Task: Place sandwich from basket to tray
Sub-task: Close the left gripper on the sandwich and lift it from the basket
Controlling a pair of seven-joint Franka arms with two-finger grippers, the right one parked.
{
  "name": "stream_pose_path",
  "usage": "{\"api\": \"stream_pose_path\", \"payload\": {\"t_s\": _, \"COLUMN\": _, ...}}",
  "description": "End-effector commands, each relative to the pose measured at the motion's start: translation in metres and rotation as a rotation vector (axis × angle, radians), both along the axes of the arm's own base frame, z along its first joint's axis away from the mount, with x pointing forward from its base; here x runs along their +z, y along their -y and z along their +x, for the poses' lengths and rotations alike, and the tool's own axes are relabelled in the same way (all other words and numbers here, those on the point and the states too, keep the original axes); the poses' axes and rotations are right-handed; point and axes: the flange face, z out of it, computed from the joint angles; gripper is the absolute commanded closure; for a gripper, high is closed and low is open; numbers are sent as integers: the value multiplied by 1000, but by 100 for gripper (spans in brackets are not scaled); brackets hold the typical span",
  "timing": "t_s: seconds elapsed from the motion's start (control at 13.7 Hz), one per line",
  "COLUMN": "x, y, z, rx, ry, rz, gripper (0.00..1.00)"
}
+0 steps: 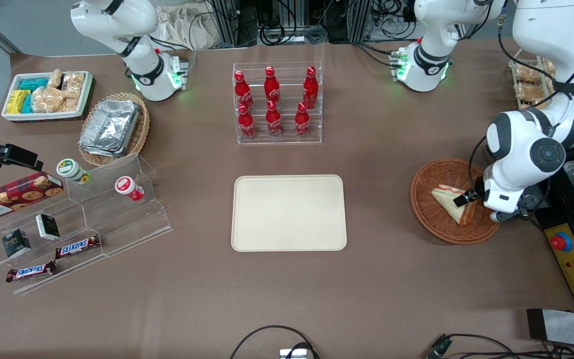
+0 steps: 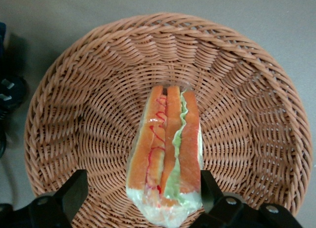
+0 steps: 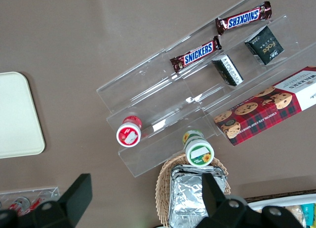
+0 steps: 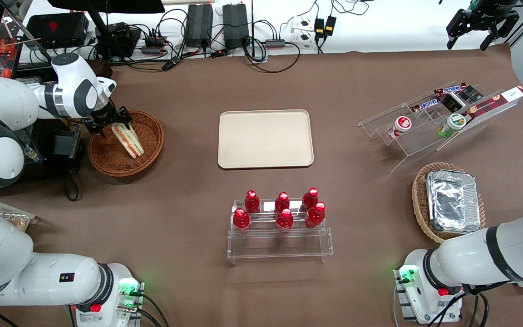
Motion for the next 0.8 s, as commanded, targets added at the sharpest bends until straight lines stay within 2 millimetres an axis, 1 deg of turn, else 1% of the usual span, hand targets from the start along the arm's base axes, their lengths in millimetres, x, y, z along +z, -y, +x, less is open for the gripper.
{"api": "stream_pose_path", "payload": {"t_s": 0.0, "x": -7, "y": 0, "z": -1, "rx": 33, "ry": 6, "rz": -35, "gripper": 0}}
{"api": "stream_pose_path", "payload": {"t_s": 0.15, "x": -12, "y": 0, "z": 1, "rx": 43, "ry": 20, "rz": -42, "gripper": 0}}
{"api": "stream_pose_path", "payload": {"t_s": 0.22, "x": -19, "y": 0, "z": 1, "rx": 44, "ry": 19, "rz": -41, "gripper": 4}}
{"api": "stream_pose_path", "payload": {"t_s": 0.29, "x": -21, "y": 0, "z": 0, "rx": 40, "ry": 14, "rz": -42, "gripper": 13}}
{"api": "stream_pose_path", "payload": {"t_s": 0.44, "x": -19, "y": 0, "z": 2, "rx": 33, "ry": 19, "rz": -42, "gripper": 33}}
{"api": "stream_pose_path", "payload": {"t_s": 0.51, "x": -19, "y": 0, "z": 2, "rx": 25, "ry": 19, "rz": -43, "gripper": 46}}
{"api": "stream_pose_path", "payload": {"t_s": 0.59, "x": -16, "y": 1, "z": 2, "rx": 20, "ry": 20, "rz": -44, "gripper": 63}}
{"api": "stream_pose_path", "payload": {"t_s": 0.73, "x": -1, "y": 1, "z": 5, "rx": 27, "ry": 36, "rz": -46, "gripper": 97}}
